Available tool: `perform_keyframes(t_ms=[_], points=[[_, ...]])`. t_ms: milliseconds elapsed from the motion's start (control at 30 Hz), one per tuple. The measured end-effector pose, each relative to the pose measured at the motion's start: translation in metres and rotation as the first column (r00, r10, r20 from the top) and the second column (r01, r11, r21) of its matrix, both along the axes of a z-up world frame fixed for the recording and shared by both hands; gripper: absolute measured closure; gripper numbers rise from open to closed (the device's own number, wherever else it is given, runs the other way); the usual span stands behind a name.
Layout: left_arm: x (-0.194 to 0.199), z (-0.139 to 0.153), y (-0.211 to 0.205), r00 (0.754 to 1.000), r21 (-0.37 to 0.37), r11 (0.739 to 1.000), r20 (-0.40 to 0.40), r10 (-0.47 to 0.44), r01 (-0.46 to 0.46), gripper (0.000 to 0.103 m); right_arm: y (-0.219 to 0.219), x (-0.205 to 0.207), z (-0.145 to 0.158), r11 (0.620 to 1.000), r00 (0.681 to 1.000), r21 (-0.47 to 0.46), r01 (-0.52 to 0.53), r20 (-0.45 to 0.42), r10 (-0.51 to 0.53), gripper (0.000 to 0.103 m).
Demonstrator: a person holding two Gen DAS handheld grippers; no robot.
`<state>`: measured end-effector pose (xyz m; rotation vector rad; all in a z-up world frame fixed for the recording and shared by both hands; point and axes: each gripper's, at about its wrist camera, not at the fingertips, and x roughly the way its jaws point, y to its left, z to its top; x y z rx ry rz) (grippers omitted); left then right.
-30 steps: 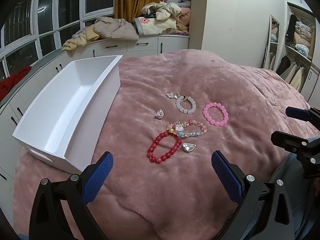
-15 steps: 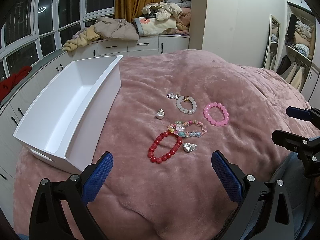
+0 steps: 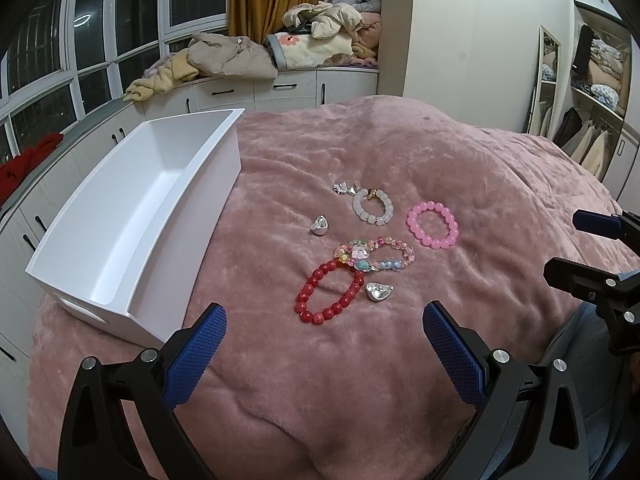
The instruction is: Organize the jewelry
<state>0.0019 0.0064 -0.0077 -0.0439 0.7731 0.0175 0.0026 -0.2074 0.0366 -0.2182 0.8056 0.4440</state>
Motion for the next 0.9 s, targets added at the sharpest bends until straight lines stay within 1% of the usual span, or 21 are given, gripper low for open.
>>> perform_keyframes(t_ms=[267, 900], points=[[-0.0014, 0.0021, -0.0050, 1.000, 0.011, 1.000, -0.004, 0.000, 0.000, 0.004, 0.0002, 0.0001, -0.0002, 1.000, 1.000, -0.002, 0.000, -0.003, 0.000, 0.005], [-0.0012, 0.0019, -0.0051, 1.000, 0.010, 1.000, -0.006, -0.001, 0.001, 0.003, 0.0007, 0.0001, -0.0021, 1.000, 1.000, -0.009, 0.000, -0.008, -0.001, 0.005]])
